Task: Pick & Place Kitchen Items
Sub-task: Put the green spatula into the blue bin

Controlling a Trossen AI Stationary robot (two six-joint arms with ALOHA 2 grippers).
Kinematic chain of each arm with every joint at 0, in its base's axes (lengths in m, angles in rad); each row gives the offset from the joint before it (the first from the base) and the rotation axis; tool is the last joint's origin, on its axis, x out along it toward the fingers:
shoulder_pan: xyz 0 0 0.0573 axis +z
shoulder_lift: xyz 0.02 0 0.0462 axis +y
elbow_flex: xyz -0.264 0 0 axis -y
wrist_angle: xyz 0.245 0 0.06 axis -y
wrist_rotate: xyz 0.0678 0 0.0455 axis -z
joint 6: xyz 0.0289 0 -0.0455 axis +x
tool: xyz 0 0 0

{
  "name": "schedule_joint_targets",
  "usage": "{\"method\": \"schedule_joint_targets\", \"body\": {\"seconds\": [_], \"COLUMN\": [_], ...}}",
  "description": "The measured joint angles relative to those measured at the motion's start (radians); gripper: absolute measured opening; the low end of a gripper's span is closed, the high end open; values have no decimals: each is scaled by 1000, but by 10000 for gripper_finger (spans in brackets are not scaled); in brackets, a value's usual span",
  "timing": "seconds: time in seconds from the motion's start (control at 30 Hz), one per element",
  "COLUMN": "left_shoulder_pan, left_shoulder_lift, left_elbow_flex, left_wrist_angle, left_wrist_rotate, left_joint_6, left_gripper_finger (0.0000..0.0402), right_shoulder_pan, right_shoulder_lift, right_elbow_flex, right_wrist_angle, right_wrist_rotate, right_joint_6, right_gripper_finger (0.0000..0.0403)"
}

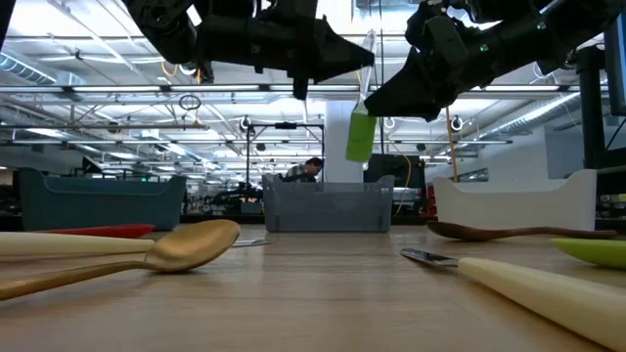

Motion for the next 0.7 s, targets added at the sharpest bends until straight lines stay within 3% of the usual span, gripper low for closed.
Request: {"method": "schedule_joint_targets", "body": {"seconds": [0.23, 0.57, 0.7], "left_shoulder_pan": [-5, -35, -19], "left_shoulder_lift": [-115, -410, -489], "left_elbow_flex": [-1, 0, 0], "left_wrist_angle": [-304, -984, -1228], "left_wrist_rotate": [-7, -313, -348], "left_joint_6": [-49, -168, -211], "left_gripper_finger": [6, 4, 8], "right_shoulder_pan": [0, 0, 0], "right_shoulder_lift": [0, 0, 0], "right_elbow_flex": [-1, -43, -43], "right_wrist_angle": [-38, -38, -22], "right_wrist_rotate": [0, -1, -1], "right_joint_6": [27, 52, 63], "right_gripper_finger": [174, 165, 165]}}
